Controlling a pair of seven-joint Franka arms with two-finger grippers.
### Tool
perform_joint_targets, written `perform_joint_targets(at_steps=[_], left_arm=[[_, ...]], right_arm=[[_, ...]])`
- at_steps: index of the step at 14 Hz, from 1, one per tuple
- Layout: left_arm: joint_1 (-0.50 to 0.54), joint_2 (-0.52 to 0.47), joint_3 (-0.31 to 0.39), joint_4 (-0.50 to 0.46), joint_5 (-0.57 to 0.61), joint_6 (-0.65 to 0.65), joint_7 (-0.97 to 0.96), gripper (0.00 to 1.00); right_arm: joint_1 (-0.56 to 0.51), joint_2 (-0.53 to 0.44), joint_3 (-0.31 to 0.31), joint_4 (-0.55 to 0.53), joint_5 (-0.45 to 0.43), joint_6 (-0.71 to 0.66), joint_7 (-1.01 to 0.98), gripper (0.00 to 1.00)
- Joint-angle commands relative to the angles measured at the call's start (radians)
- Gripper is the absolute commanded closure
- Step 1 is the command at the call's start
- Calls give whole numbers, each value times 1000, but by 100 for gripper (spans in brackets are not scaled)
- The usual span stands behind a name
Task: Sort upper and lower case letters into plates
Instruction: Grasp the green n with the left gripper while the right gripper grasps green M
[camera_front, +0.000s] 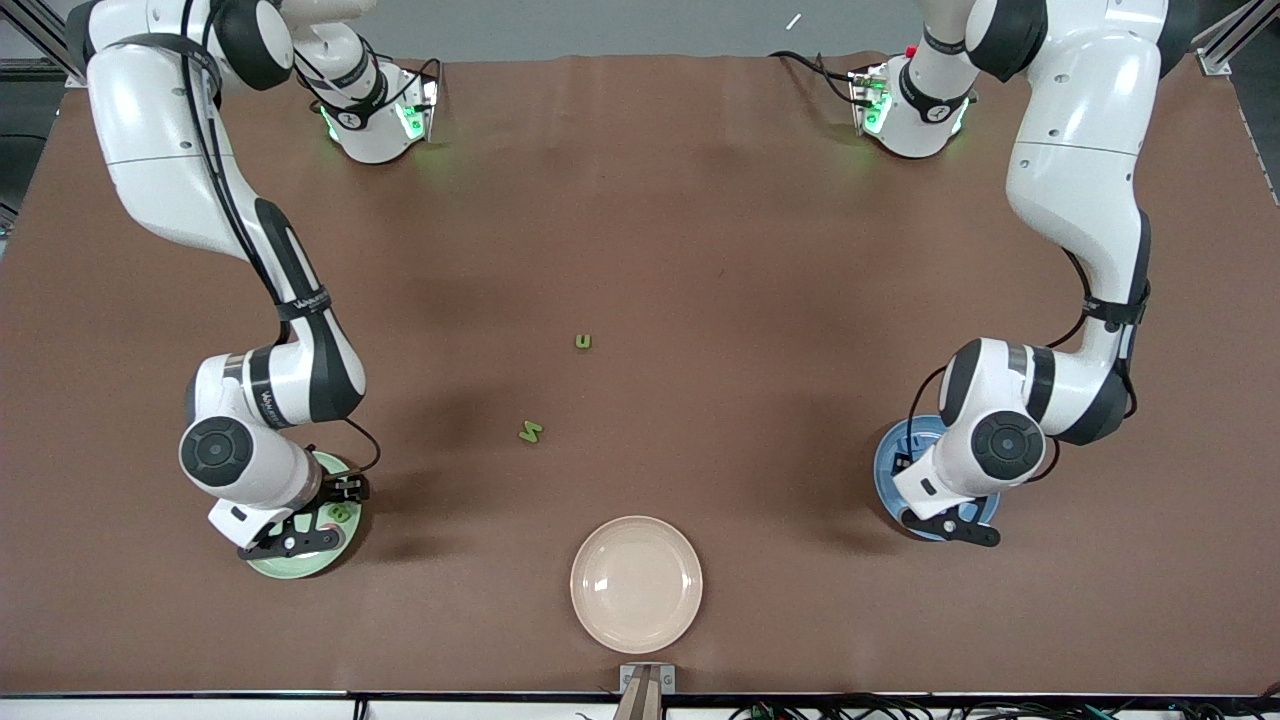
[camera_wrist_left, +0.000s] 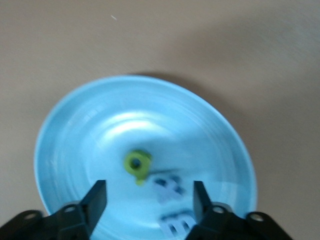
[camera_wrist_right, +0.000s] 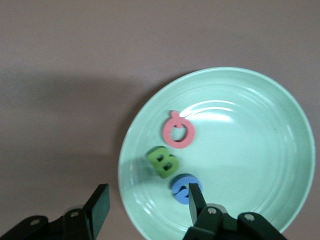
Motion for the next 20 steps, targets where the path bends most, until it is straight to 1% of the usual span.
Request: perform_joint_targets(at_steps=[1, 2, 3, 4, 5, 7, 9, 10, 11, 13, 15, 17, 18, 19, 20], left_arm=[[-35, -128, -44, -76, 1, -112, -51, 0], [-46, -145, -78, -80, 0, -136, -80, 0], [-60, -156, -130, -99, -10, -144, -152, 1], [-72, -165, -179, -111, -10, -146, -256, 1], [-84, -162, -228, -114, -8, -144, -385, 4], [-118, -142, -299, -113, -13, -117, -568, 8], [-127, -109, -371, -122, -39, -31, -689, 13], [-155, -95, -385, -126, -37, 9, -741, 17], [-207, -89, -385, -123, -39, 50, -809, 19], [-293, -50, -380, -117, -36, 146, -950, 20], [-334, -15, -380, -117, -30, 245, -1036, 26], [-366, 16, -377, -108, -31, 271, -1078, 32], [-380, 34, -374, -85, -31, 277, -1085, 37], [-397, 60, -374, -46, -31, 277, -1090, 42], [-420, 80, -370, -10, -30, 277, -1099, 46]], right_arm=[[58, -18, 33, -16, 31, -67, 187, 28], [81, -20, 52, -16, 53, -87, 274, 28], [93, -20, 71, -18, 70, -89, 337, 28], [102, -20, 91, -19, 81, -89, 385, 28], [110, -17, 115, -25, 86, -83, 435, 28], [151, -9, 140, -26, 87, -67, 552, 27], [215, -4, 138, -29, 86, -23, 641, 27], [222, -1, 138, -41, 86, -6, 657, 27], [225, -1, 138, -62, 87, 20, 657, 27], [228, 0, 138, -87, 87, 54, 660, 27], [246, 2, 138, -104, 86, 74, 672, 27], [246, 5, 138, -111, 86, 74, 677, 27], [248, 5, 138, -116, 86, 72, 678, 27], [249, 3, 138, -119, 86, 71, 678, 29], [251, 3, 138, -121, 86, 69, 678, 34]])
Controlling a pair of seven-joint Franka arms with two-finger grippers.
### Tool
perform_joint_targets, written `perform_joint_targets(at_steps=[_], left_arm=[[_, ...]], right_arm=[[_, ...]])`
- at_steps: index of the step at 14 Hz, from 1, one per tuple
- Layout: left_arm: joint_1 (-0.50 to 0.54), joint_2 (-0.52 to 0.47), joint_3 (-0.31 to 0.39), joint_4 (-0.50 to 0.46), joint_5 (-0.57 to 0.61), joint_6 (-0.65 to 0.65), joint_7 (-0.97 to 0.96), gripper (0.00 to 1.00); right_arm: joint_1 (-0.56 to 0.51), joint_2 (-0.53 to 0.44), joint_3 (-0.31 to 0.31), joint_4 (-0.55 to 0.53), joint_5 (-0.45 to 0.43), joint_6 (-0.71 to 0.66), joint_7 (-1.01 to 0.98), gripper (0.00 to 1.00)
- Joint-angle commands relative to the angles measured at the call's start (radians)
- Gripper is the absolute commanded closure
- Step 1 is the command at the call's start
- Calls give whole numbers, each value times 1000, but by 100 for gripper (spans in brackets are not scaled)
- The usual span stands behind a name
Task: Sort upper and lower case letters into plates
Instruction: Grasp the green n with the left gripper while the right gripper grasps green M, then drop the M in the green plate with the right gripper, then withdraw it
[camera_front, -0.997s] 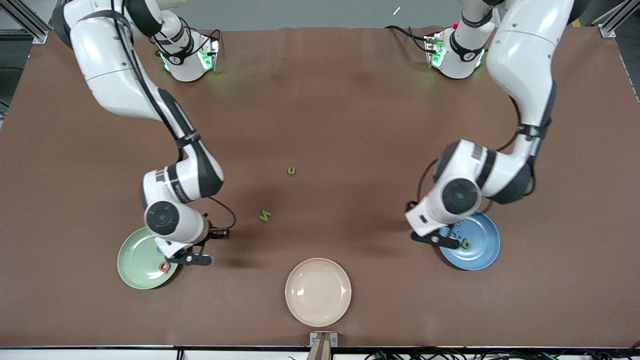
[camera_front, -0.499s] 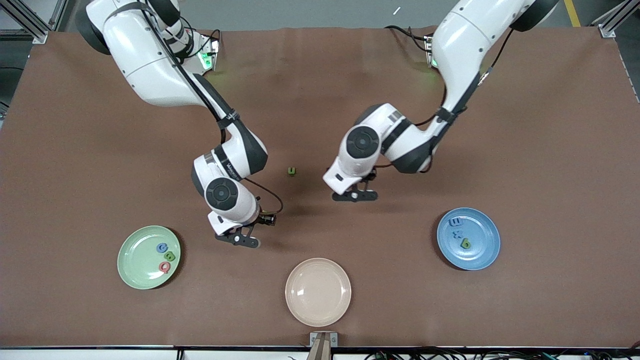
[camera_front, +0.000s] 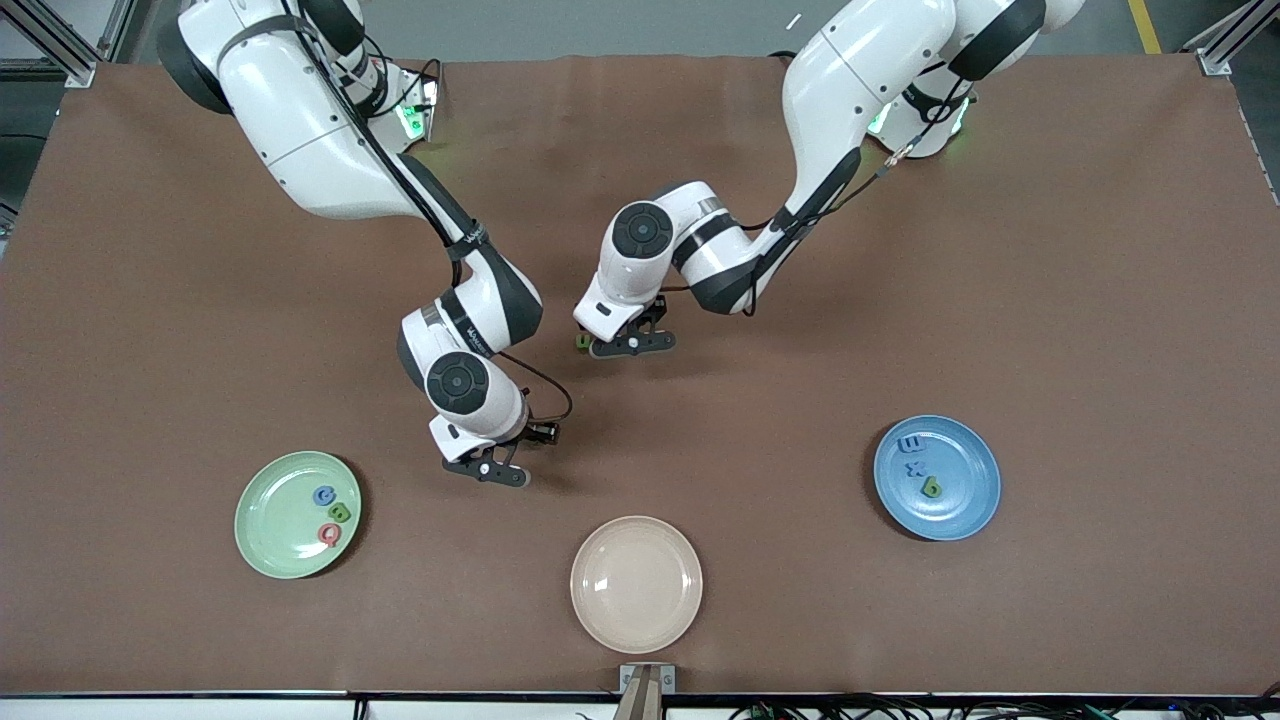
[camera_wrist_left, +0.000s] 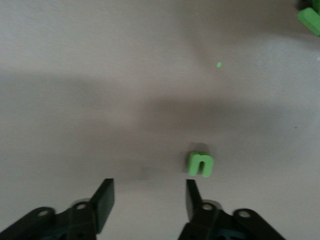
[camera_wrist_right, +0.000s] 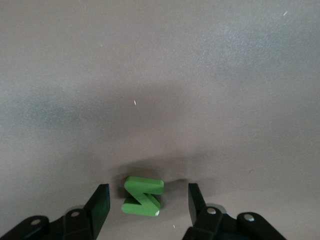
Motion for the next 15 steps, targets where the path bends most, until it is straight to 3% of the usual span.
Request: perform_joint_targets(at_steps=[1, 9, 12, 15], left_arm=[[-61, 57, 38, 108, -3, -3, -23, 46], [-199, 124, 172, 200, -3, 31, -22, 45], [-222, 138, 187, 206, 0, 62, -14, 45], [-300, 140, 269, 206, 6, 63, 16, 46]], right_arm=[[9, -15, -1, -26, 11, 8, 16, 38], [9, -18, -2, -16, 2, 1, 25, 92], [-11, -29, -24, 52, -91, -115, -71, 96], [-100, -30, -27, 120, -218, -205, -256, 96]])
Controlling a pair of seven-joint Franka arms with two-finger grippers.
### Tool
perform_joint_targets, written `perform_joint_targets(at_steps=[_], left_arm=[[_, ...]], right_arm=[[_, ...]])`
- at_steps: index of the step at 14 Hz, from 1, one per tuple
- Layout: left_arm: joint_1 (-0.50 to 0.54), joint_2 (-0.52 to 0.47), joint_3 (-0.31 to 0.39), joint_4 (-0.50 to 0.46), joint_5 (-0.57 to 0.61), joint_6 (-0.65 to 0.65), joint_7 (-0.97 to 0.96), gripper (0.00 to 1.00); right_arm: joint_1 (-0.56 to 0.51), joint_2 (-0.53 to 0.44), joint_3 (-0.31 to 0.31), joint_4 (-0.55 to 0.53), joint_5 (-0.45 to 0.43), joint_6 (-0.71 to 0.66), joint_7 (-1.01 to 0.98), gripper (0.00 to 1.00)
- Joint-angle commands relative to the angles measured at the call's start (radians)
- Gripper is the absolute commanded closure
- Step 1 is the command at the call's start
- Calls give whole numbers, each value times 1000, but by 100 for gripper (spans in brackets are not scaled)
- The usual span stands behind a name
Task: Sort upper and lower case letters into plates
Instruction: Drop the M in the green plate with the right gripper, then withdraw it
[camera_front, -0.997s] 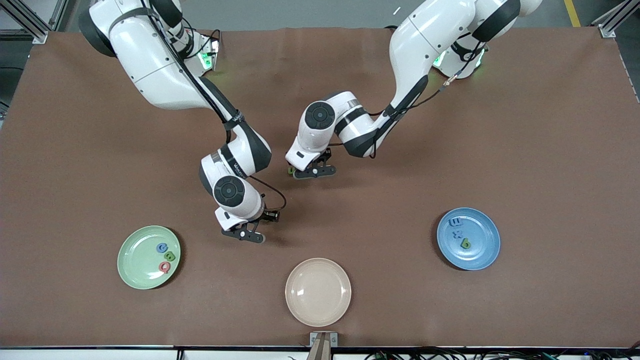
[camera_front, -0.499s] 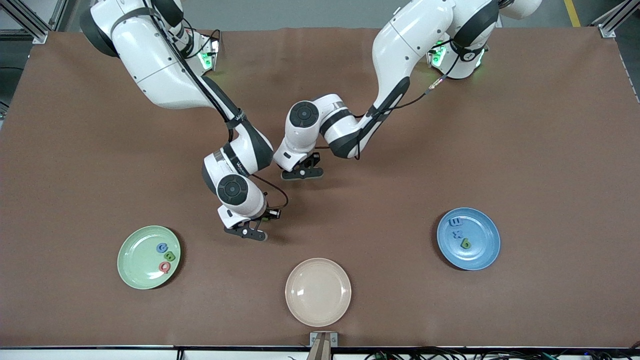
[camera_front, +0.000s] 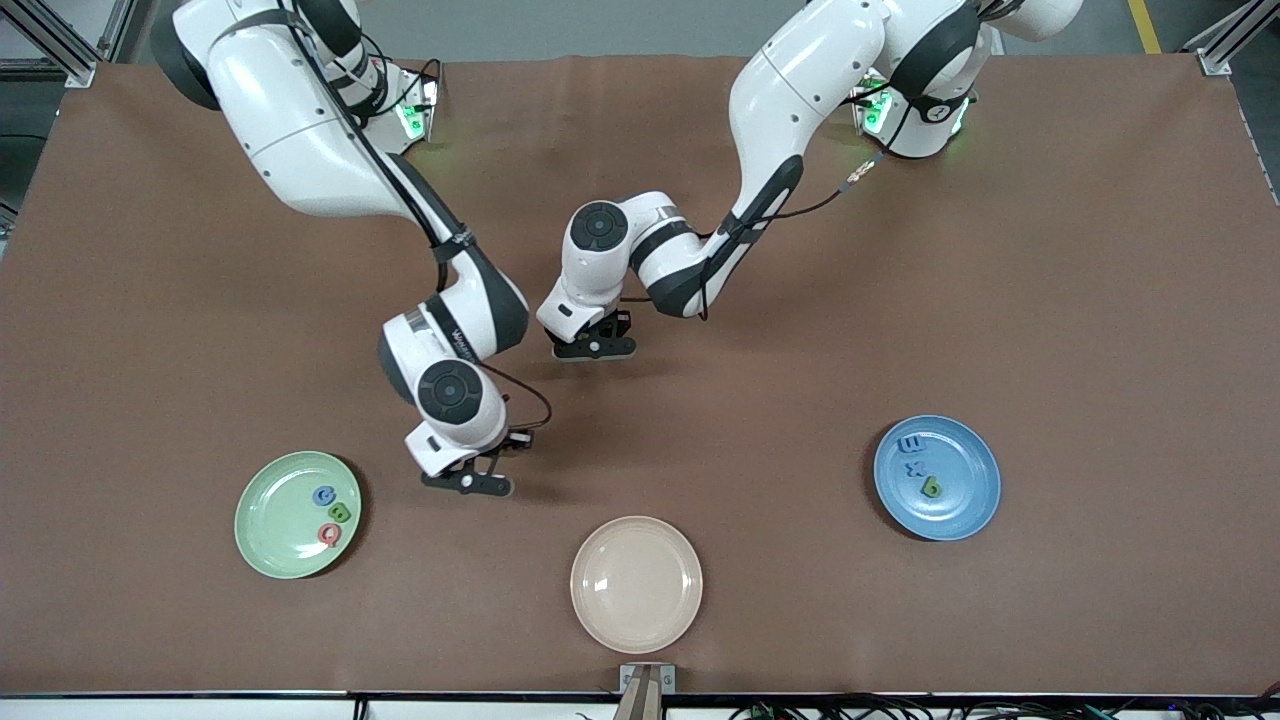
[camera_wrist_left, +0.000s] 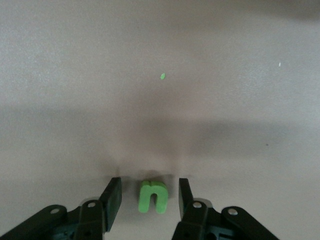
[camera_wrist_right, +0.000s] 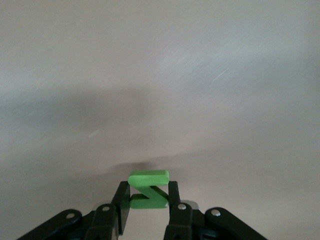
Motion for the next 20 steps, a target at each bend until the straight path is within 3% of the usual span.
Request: perform_joint_targets(at_steps=[1, 4, 7, 8, 10, 11, 13, 14, 18, 20], left_arm=[[-89, 15, 81, 26, 7, 8, 16, 47], [-98, 15, 88, 24, 7, -1, 18, 60], [-115, 4, 88, 23, 12, -35, 18, 60], [-123, 5, 88, 21, 12, -39, 19, 61], [-120, 11, 89, 23, 27, -39, 62, 68], [-118, 10, 89, 23, 29, -38, 74, 76], [-115, -1, 89, 20, 24, -45, 70, 96], [-104, -11, 89, 20, 30, -74, 75, 99], [-16, -74, 100, 20, 33, -134, 102, 100], [49, -122, 100, 21, 32, -235, 124, 100]], right_arm=[[-107, -23, 11, 20, -94, -33, -181, 95], [-258, -21, 12, 21, -103, -24, -451, 94], [-374, -17, 12, 26, -100, 13, -614, 85], [-401, -14, 12, 24, -94, 39, -631, 71], [-408, -7, 12, 15, -91, 115, -631, 15], [-418, -7, 12, 15, -88, 140, -631, 2], [-422, -24, 20, 18, -88, 132, -639, 0], [-421, -41, 23, 20, -88, 132, -645, 0], [-474, -180, 80, 14, -40, 107, -731, 0], [-464, -269, 92, 12, 4, -29, -723, 0]])
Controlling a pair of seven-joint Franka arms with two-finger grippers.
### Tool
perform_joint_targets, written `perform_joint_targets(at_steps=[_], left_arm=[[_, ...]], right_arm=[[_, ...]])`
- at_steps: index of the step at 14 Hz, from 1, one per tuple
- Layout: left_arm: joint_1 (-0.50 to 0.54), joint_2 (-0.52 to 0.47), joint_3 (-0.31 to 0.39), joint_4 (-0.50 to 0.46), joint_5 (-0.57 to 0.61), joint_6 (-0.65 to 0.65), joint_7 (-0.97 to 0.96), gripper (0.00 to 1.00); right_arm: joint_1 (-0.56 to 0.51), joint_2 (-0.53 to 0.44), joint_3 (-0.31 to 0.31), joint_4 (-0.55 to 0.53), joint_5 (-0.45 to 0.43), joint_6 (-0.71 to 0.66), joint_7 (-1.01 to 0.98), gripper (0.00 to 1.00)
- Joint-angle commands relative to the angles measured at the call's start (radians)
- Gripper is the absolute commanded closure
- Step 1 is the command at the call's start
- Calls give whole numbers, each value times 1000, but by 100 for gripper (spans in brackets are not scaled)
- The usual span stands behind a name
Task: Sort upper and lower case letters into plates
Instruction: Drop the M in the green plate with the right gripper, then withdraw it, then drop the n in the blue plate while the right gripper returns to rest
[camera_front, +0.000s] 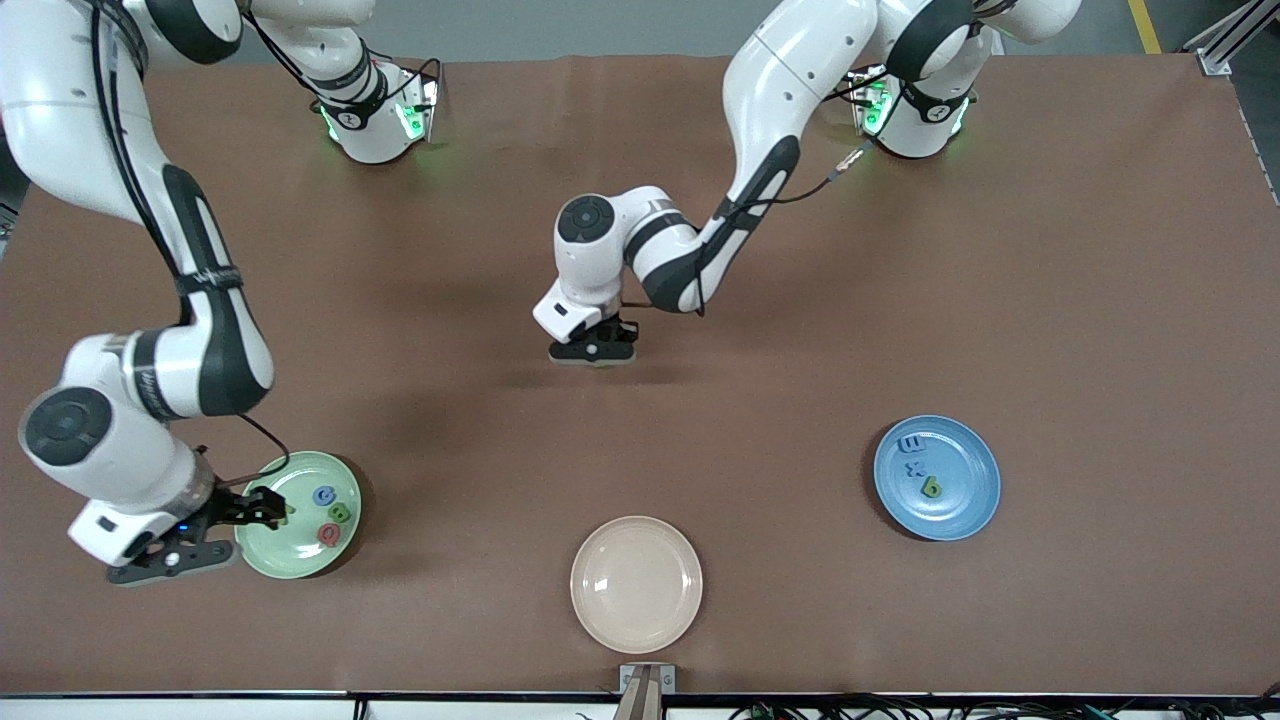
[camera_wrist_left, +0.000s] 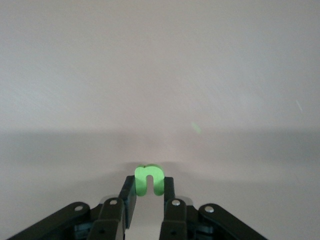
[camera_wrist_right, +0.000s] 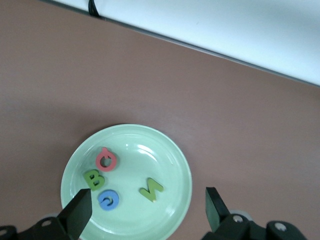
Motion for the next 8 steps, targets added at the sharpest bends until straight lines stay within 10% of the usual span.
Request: perform_joint_targets(at_steps=[1, 8], left_arm=[[92, -79, -6, -20, 12, -128, 37, 100], [391, -192, -17, -147, 11, -247, 100, 100]], right_arm=[[-19, -162, 35, -50, 143, -168, -17, 0], [134, -585, -88, -352, 262, -247, 109, 0]])
